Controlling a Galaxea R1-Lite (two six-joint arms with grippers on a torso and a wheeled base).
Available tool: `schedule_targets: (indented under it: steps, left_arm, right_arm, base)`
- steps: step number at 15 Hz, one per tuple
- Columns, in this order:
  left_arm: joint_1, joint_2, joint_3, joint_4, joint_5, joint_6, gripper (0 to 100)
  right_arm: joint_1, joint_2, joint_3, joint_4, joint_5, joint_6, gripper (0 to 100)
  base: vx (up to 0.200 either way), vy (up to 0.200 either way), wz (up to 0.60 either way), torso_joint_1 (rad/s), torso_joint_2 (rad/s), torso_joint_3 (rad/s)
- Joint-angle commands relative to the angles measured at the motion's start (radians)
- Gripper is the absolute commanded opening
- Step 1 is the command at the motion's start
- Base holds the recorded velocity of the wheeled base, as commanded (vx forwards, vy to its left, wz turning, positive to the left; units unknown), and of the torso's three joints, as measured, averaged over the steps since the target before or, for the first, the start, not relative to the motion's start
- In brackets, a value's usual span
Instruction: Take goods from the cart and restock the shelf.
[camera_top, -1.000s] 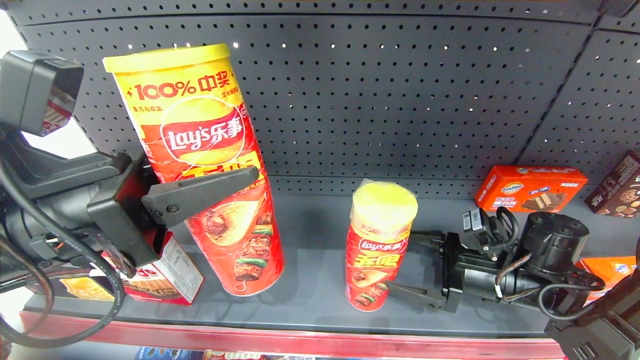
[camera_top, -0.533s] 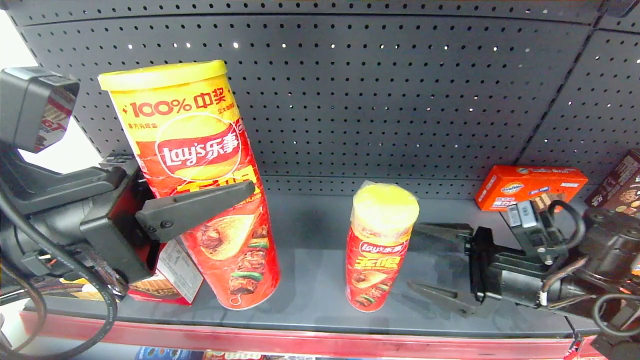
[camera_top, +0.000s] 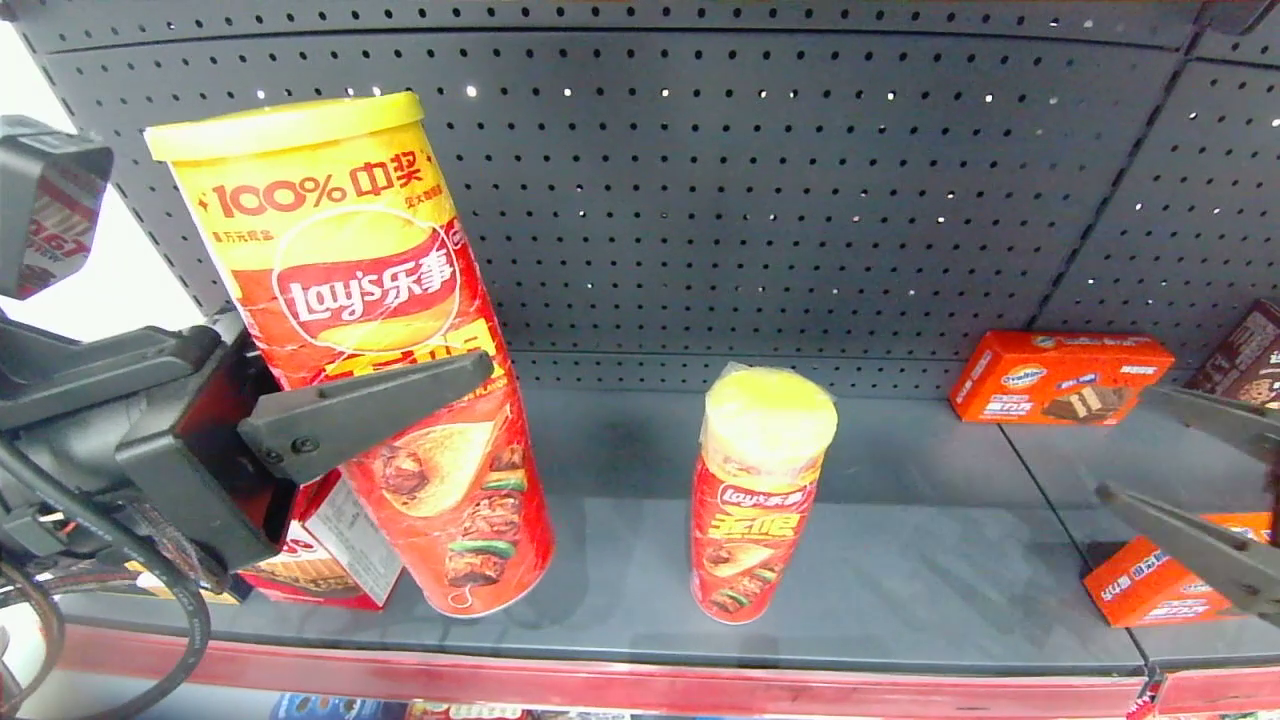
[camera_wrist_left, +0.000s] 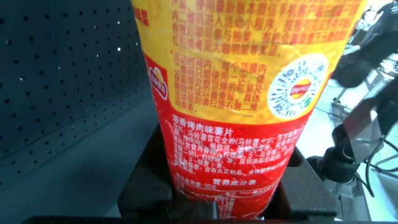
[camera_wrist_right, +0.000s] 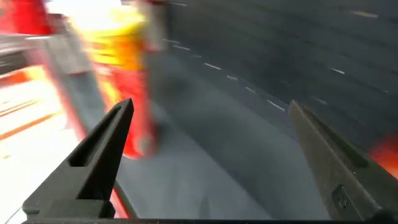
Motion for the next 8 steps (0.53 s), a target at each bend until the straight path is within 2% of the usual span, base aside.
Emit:
schedule_targets:
  steps: [1,3,5,8]
  left_arm:
    - [0.0,-0.002,0.002,-0.004,0.0,0.0,0]
    - [0.0,-0.008,0.001,-0.004,0.0,0.0,0]
    - [0.0,-0.008,0.001,-0.003,0.0,0.0,0]
    - [0.0,-0.01,0.001,-0.003,0.0,0.0,0]
  right_arm:
    - [-0.277,-0.479,0.024,0.431,-0.083,0.073,100]
    - [-0.337,-0.69,0.036,0.751,-0.187,0.075,100]
    - [-0.364,-0.837,0.055,0.961,-0.308,0.075,100]
    - [-0.366,-0.987,0.127,1.06,-0.497,0.079,100]
  base:
    - [0.0,0.0,0.0,0.0,0.0,0.0]
    - [0.0,0.0,0.0,0.0,0.0,0.0]
    - [0.0,0.0,0.0,0.0,0.0,0.0]
    - [0.0,0.0,0.0,0.0,0.0,0.0]
